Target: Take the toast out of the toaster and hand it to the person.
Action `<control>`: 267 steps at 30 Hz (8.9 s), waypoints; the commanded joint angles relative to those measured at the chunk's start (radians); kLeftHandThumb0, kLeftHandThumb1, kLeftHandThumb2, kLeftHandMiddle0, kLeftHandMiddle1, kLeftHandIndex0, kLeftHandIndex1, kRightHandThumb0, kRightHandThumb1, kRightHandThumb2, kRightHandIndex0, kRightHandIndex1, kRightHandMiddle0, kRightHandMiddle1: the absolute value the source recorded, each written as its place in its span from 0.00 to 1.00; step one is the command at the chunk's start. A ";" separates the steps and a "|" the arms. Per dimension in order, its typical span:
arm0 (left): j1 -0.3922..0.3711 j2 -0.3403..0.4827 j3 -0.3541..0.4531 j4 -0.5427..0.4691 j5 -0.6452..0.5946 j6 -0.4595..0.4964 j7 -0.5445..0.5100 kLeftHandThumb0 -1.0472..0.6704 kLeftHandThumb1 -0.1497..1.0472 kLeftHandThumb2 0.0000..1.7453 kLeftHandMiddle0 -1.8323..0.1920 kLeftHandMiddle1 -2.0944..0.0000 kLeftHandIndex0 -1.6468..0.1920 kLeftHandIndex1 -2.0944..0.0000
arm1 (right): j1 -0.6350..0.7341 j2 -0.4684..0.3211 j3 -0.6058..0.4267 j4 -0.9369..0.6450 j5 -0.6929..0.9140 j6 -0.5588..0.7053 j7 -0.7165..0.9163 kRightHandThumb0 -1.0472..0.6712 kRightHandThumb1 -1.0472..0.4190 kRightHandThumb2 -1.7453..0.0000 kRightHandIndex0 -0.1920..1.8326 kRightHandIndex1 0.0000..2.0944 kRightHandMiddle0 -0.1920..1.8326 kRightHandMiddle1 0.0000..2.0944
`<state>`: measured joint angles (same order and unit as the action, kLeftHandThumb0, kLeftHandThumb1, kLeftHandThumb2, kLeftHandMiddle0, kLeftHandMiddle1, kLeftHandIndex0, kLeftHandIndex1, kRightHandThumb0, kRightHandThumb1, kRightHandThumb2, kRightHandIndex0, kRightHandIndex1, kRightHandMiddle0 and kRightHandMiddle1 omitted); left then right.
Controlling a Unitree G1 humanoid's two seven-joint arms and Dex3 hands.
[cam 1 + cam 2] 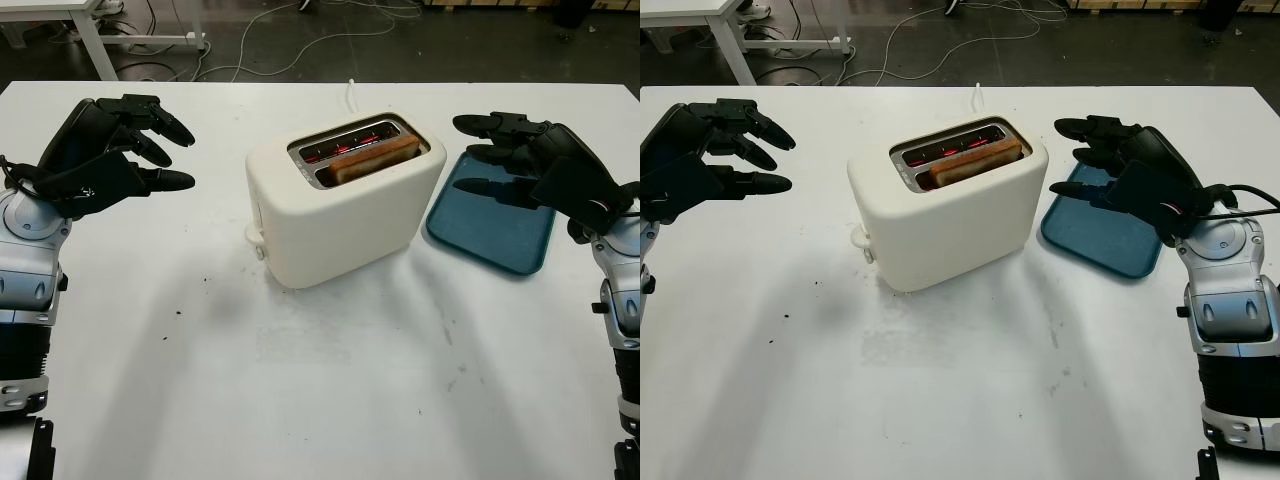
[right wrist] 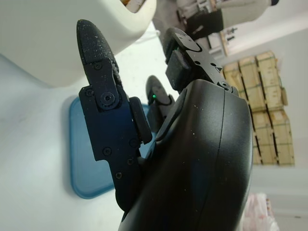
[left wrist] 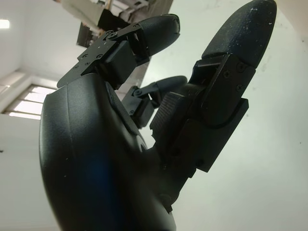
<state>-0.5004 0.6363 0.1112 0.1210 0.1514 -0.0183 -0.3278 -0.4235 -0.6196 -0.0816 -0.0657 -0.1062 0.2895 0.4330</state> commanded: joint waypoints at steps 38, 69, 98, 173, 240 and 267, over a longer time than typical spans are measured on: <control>0.007 0.009 0.011 -0.016 -0.010 0.007 0.001 0.00 0.70 0.00 0.53 0.56 0.51 0.59 | -0.004 0.008 0.003 -0.002 0.000 -0.011 -0.003 0.25 0.11 1.00 0.36 0.04 0.33 0.00; 0.002 -0.024 0.012 -0.027 -0.012 0.013 0.017 0.00 0.71 0.00 0.54 0.54 0.51 0.57 | -0.014 -0.010 -0.006 -0.001 0.006 -0.017 0.012 0.25 0.11 1.00 0.33 0.04 0.32 0.00; -0.033 -0.044 -0.001 -0.033 -0.034 0.039 0.014 0.00 0.73 0.00 0.61 0.44 0.59 0.48 | -0.047 -0.002 -0.041 0.010 0.084 0.053 0.033 0.29 0.09 1.00 0.29 0.02 0.28 0.00; -0.002 -0.039 0.006 -0.051 -0.021 0.032 0.045 0.00 0.72 0.00 0.59 0.47 0.57 0.51 | -0.023 -0.025 -0.020 -0.026 0.025 0.066 0.016 0.27 0.09 1.00 0.31 0.02 0.30 0.00; 0.007 -0.038 0.023 -0.027 -0.029 0.005 0.044 0.00 0.71 0.00 0.57 0.49 0.55 0.54 | -0.016 0.008 -0.026 -0.050 0.035 0.100 0.008 0.29 0.10 1.00 0.31 0.01 0.29 0.00; -0.004 -0.043 0.023 -0.024 -0.042 0.016 0.039 0.00 0.70 0.00 0.57 0.49 0.55 0.53 | -0.022 0.004 -0.018 -0.051 0.024 0.101 0.006 0.28 0.09 1.00 0.31 0.00 0.29 0.00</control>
<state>-0.5041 0.5961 0.1246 0.1012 0.1183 -0.0084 -0.2899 -0.4494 -0.6200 -0.1053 -0.1108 -0.0857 0.3970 0.4468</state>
